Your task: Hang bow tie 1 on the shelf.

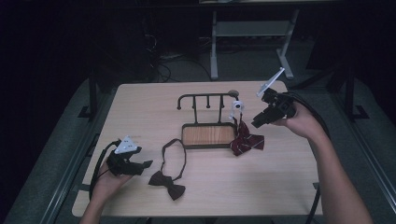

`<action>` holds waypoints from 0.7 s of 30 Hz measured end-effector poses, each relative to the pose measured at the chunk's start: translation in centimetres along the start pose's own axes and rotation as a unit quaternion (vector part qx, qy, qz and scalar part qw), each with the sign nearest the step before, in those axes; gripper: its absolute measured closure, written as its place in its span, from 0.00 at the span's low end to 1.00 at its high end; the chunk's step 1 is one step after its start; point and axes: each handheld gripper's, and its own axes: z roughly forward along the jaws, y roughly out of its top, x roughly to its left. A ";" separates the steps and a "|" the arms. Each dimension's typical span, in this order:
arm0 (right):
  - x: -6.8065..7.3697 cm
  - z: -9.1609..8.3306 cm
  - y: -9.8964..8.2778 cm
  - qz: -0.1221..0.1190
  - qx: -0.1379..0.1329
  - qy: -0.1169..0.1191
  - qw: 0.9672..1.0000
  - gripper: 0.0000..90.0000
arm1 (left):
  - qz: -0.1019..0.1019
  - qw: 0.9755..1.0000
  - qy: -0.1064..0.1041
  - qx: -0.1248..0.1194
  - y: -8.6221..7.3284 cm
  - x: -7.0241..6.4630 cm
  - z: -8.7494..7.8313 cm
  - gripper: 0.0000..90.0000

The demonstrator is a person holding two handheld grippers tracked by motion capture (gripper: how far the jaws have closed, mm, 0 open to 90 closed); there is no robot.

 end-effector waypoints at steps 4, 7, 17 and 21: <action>0.2 0.6 -0.7 0.001 -0.003 0.011 1.000 0.77 | 0.000 1.000 -0.001 0.000 0.0 0.0 0.0 0.32; 0.3 0.8 -0.9 0.000 -0.001 0.012 1.000 0.77 | 0.001 1.000 -0.001 0.001 0.0 0.0 0.1 0.32; 0.4 1.5 -2.8 0.009 -0.010 0.021 1.000 0.73 | 0.000 1.000 -0.002 0.003 0.0 -0.1 0.1 0.32; 0.5 1.8 -3.4 0.013 -0.013 0.022 1.000 0.73 | 0.000 1.000 -0.002 0.003 0.0 0.0 0.1 0.32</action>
